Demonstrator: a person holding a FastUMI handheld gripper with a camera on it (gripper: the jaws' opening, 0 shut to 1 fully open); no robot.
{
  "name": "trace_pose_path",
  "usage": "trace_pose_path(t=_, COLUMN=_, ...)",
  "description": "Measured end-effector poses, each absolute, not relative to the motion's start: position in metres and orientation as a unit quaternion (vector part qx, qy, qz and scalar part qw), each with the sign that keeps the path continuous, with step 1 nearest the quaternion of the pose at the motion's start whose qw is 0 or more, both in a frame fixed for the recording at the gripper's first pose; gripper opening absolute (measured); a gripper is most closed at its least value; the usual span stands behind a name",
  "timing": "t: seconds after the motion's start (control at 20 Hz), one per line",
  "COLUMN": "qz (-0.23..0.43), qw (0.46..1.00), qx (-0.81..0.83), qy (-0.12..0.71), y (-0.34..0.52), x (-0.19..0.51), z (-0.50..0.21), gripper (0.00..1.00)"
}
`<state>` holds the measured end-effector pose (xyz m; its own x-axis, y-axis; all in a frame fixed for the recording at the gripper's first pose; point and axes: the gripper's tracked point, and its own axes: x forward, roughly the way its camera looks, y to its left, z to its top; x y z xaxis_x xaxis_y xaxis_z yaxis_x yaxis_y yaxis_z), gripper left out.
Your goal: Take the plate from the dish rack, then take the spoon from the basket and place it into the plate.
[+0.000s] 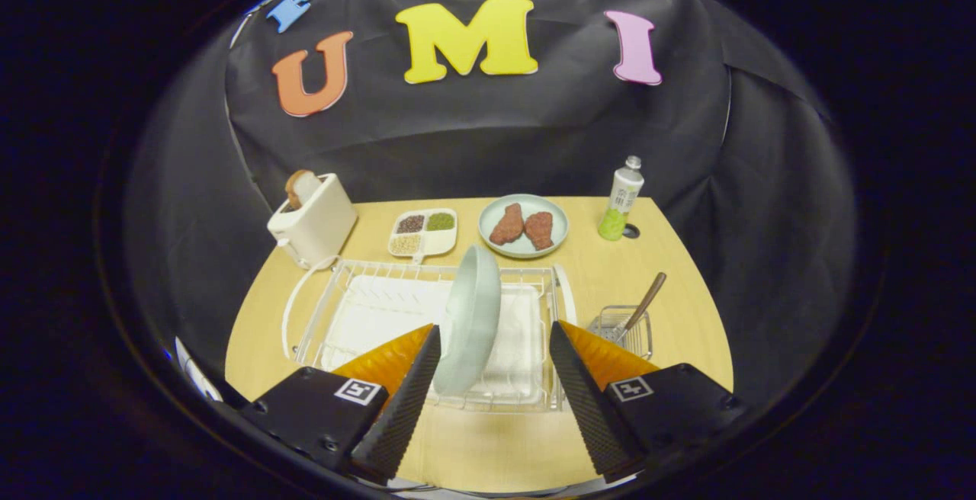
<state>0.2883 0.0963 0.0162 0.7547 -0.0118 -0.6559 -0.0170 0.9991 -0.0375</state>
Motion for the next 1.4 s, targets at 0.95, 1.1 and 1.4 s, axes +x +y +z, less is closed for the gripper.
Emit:
trace_pose_path(t=0.95, qz=-0.138, qw=0.867, qx=-0.123, qy=0.463, y=0.105, x=0.332, z=-0.010, gripper=0.28)
trace_pose_path(t=1.1, qz=-0.145, qw=0.868, qx=-0.125, qy=0.459, y=0.101, x=0.328, z=-0.006, gripper=0.19)
trace_pose_path(t=1.4, qz=-0.219, qw=0.890, qx=-0.178, qy=0.358, y=0.096, x=0.320, z=0.048, gripper=0.15)
